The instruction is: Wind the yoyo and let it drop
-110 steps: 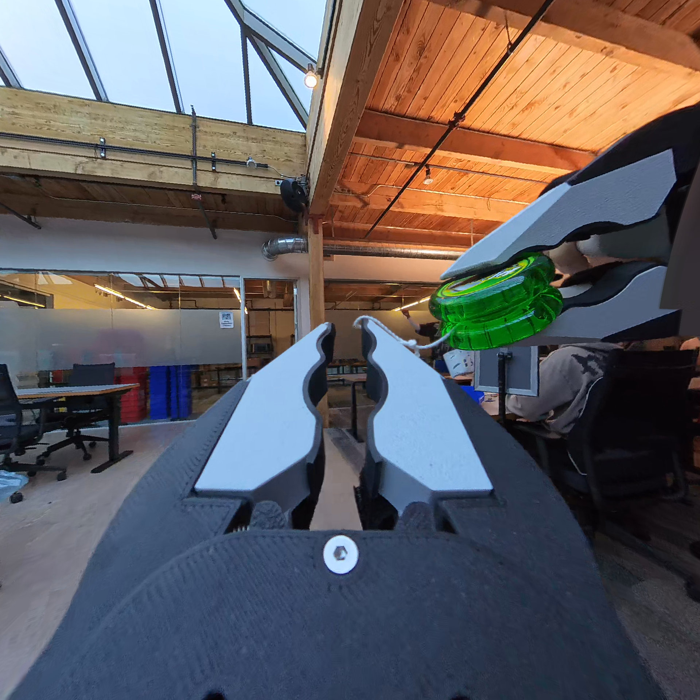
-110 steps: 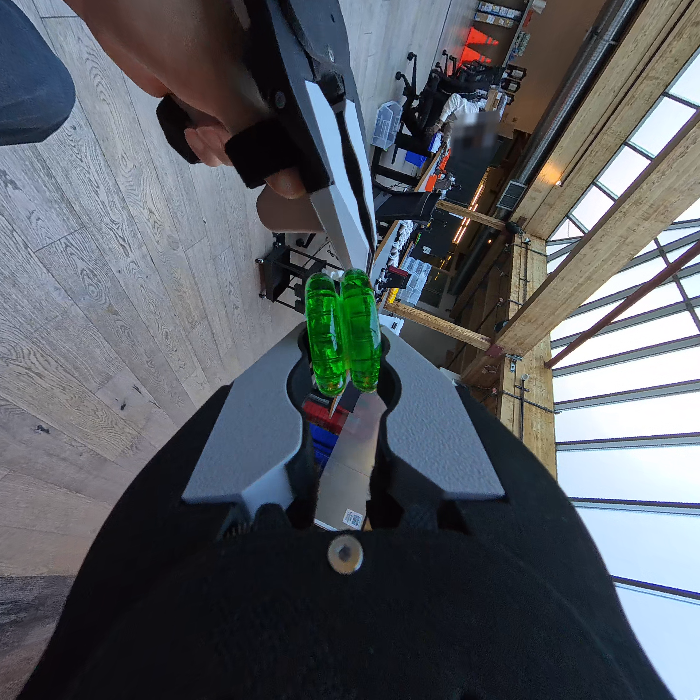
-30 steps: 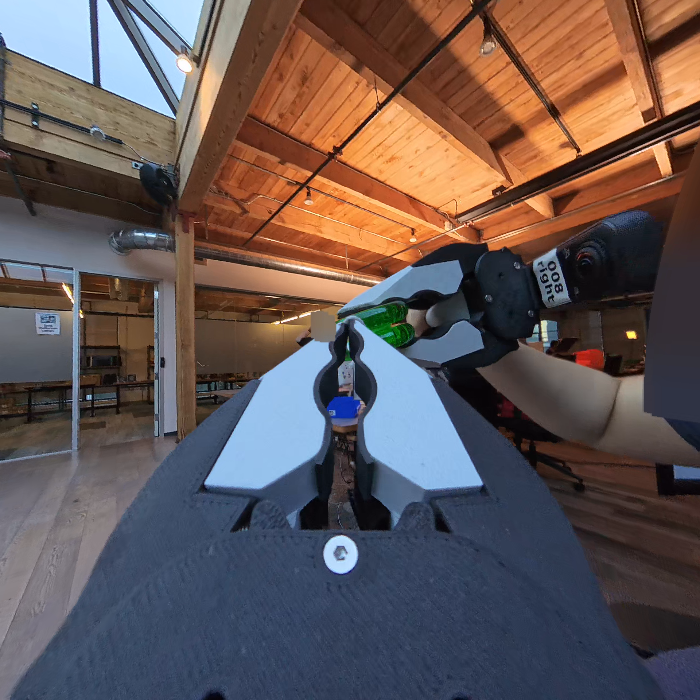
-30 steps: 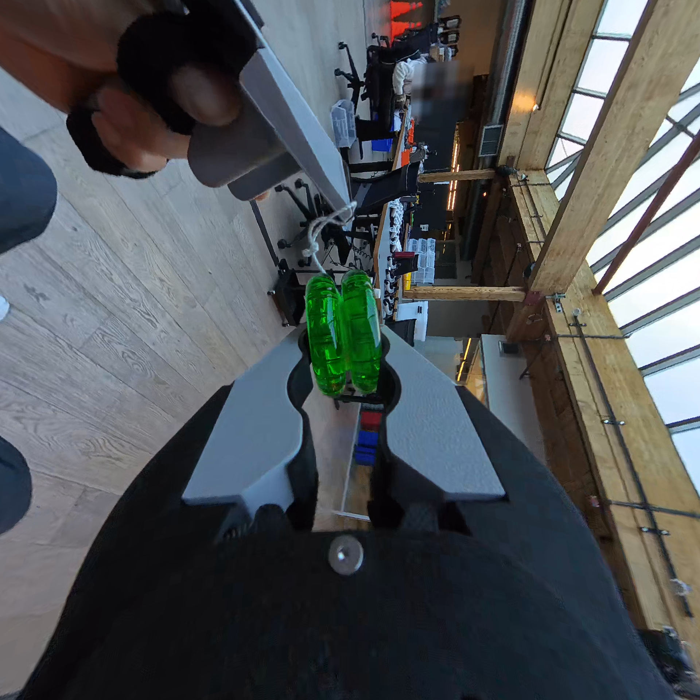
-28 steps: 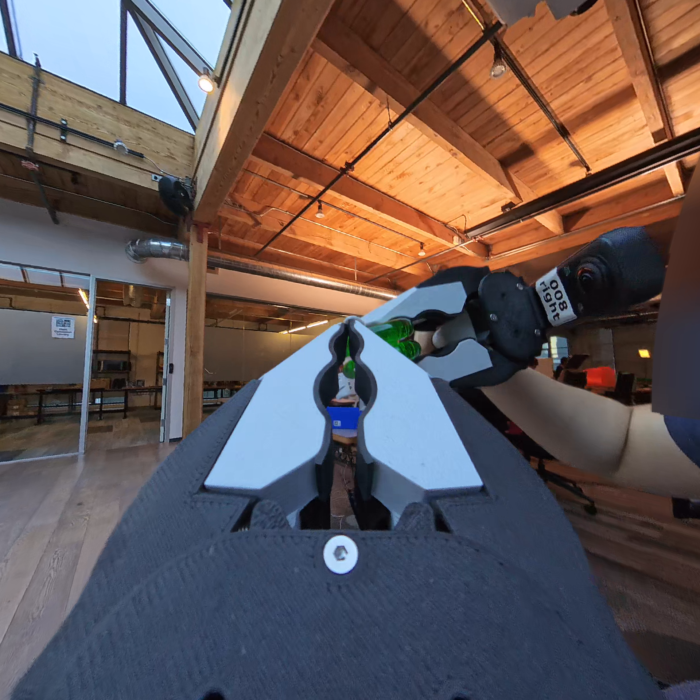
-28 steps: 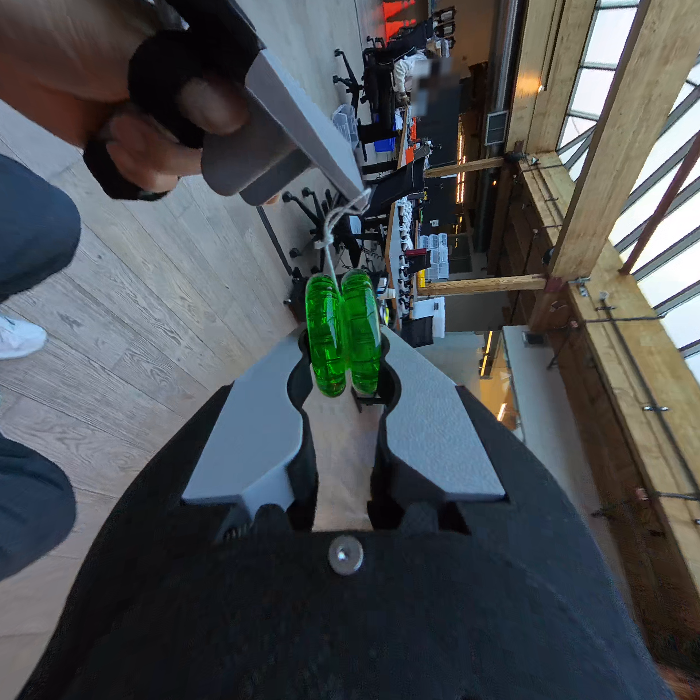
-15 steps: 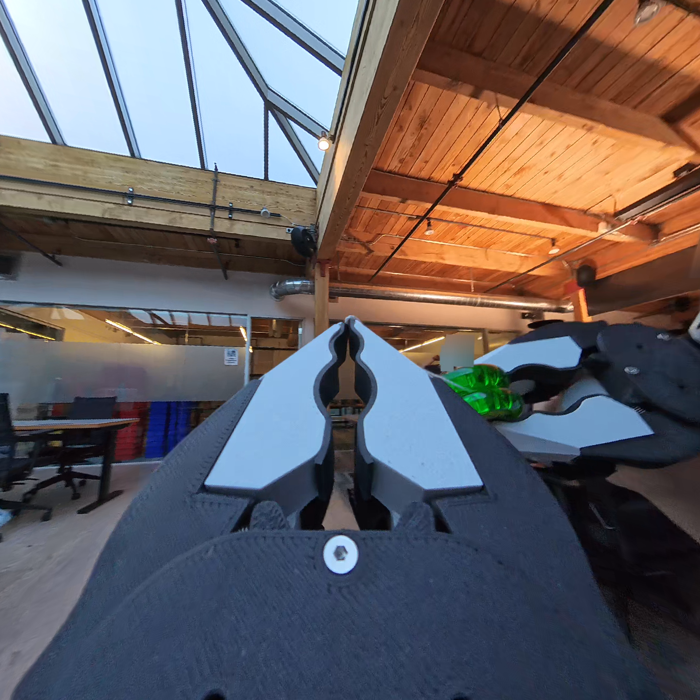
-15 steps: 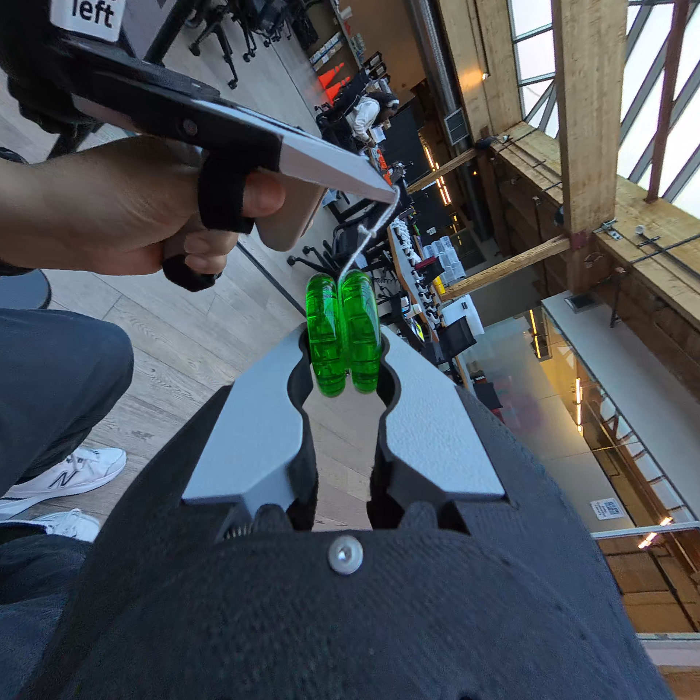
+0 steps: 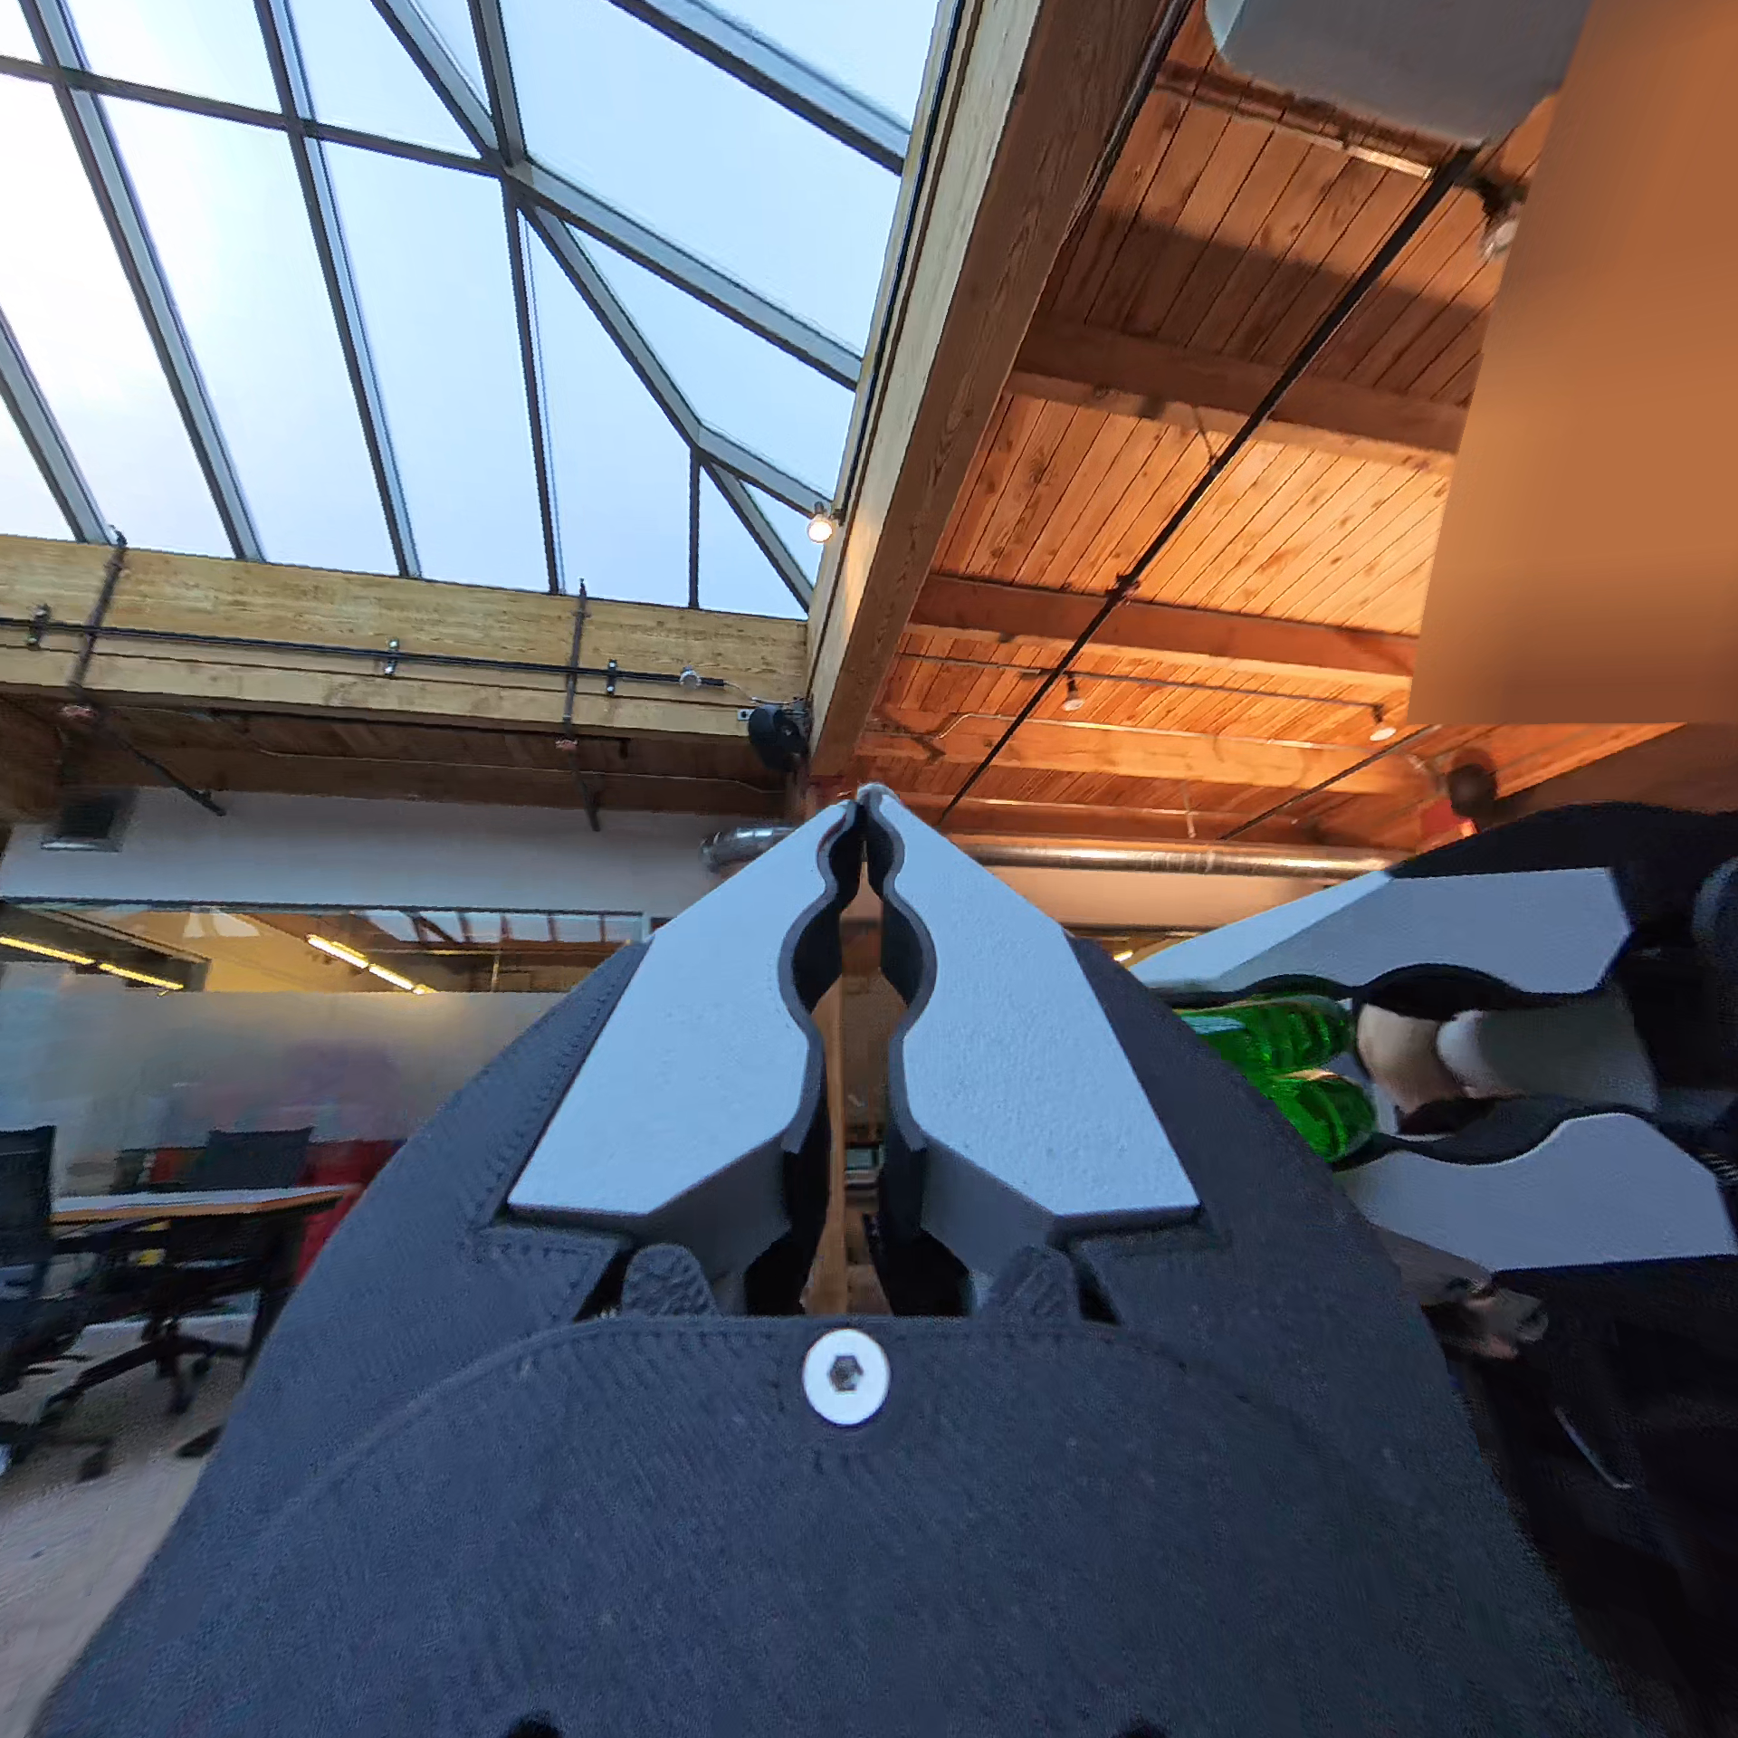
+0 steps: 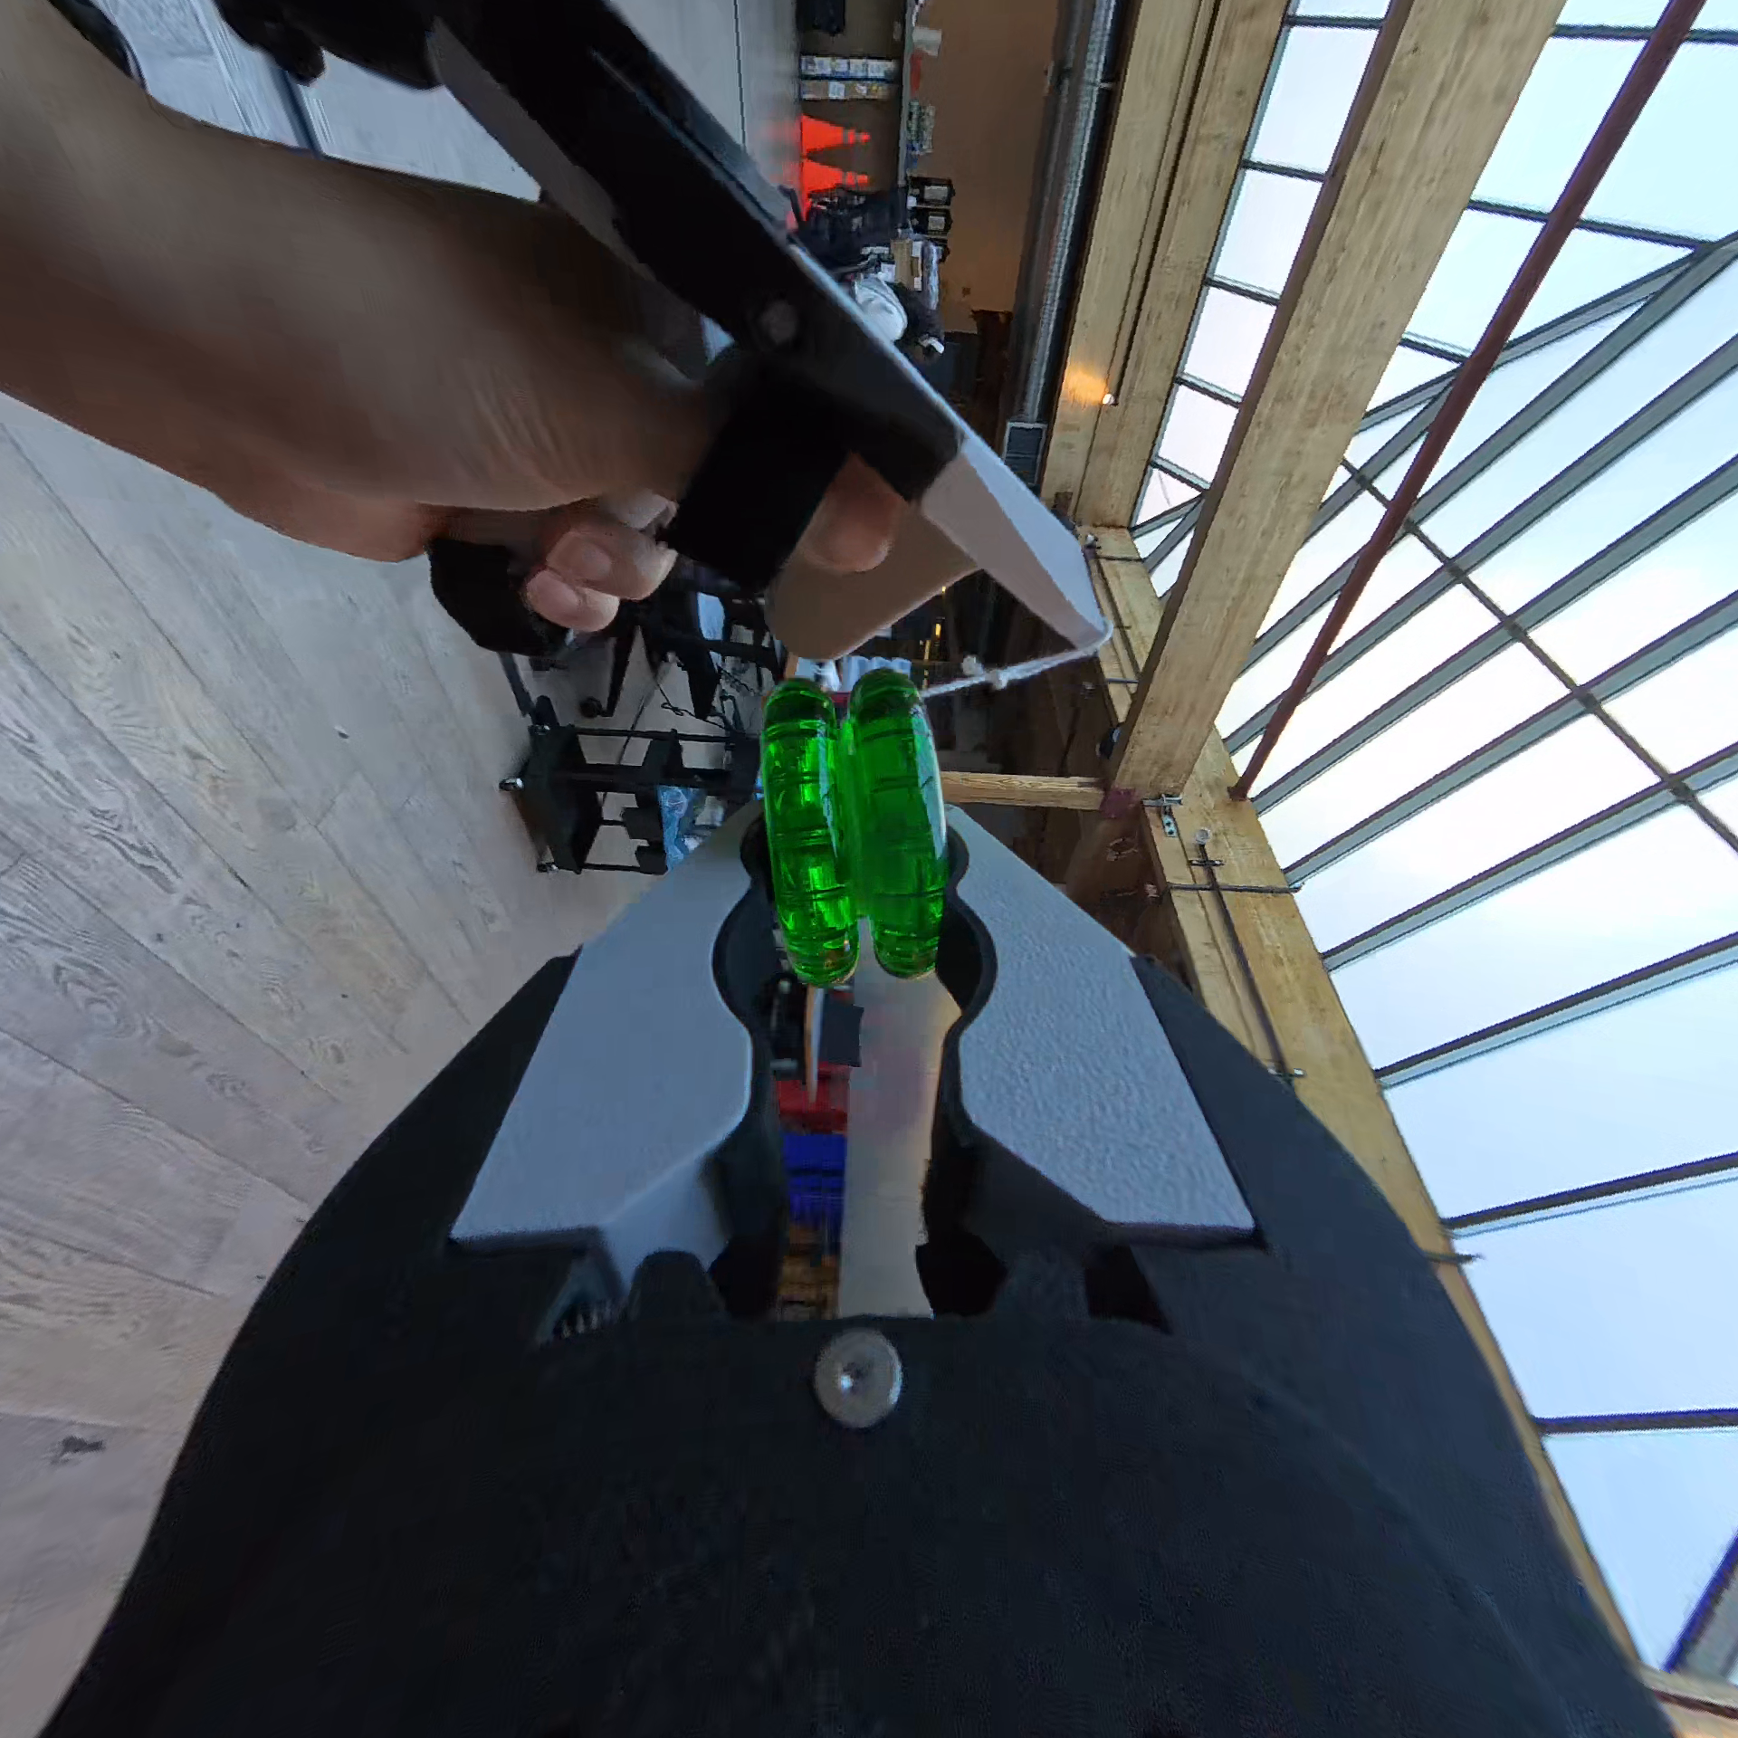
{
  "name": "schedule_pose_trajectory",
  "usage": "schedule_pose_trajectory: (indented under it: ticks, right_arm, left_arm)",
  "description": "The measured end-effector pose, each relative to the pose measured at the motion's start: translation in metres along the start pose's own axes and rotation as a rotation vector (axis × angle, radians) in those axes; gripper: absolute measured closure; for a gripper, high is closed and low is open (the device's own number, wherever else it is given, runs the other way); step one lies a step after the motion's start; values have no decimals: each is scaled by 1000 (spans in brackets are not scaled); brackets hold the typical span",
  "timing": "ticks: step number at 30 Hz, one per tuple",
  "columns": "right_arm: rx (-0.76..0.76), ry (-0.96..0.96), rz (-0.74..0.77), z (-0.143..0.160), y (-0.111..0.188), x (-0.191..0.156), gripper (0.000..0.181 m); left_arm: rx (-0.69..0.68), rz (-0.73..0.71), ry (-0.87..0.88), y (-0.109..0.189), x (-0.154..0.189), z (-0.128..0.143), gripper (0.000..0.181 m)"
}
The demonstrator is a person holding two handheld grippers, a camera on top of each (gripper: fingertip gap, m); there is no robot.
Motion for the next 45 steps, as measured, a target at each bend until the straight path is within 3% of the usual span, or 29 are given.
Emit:
schedule_pose_trajectory:
  ticks: [5,11,24,37,45]
  right_arm:
    - [115,-270,-71,-10,6,22,153]
    - [213,-370,-131,-19,16,44,153]
    - [288,-436,-264,-13,25,38,152]
    - [348,-417,-320,-18,35,33,152]
    - [347,-462,-341,-13,39,35,152]
  left_arm:
    - [104,189,55,0,30,-28,181]
    - [77,315,93,-6,50,-23,181]
    - [72,415,122,-6,71,-14,181]
    - [52,628,399,4,80,-17,175]
    - [3,696,393,6,86,-12,172]
Point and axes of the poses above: each gripper's, where its closed fingertips meet, y back along the fingers, z out of its underside, x = y × z across the jaws, the point moved 1 cm from there along y, back along the fingers, and after that the axes turned 2 degrees about z, right-handed, at the moved point
